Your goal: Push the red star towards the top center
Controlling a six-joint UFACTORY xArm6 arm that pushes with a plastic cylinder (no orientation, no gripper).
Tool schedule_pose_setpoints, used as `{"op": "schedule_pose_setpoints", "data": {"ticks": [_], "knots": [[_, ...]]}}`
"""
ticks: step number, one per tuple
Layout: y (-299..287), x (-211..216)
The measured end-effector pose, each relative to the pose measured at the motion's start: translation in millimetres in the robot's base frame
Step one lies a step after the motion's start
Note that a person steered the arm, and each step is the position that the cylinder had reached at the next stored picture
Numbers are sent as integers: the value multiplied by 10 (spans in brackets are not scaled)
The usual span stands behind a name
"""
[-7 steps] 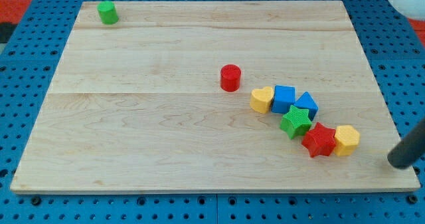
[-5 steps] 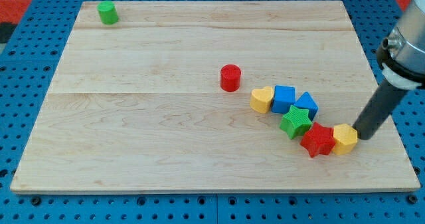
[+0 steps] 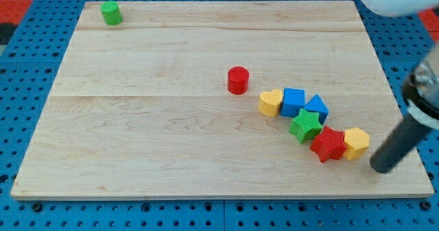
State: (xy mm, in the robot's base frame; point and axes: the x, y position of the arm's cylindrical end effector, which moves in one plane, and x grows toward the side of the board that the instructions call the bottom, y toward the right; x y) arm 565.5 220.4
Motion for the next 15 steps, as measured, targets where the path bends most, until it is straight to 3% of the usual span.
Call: {"op": "schedule_pose_setpoints", "data": {"ticks": [1, 4, 7, 10, 15], "knots": [[-337, -249], [-1476, -177], [-1840, -527], [-2333, -35], [-3292, -937]]}}
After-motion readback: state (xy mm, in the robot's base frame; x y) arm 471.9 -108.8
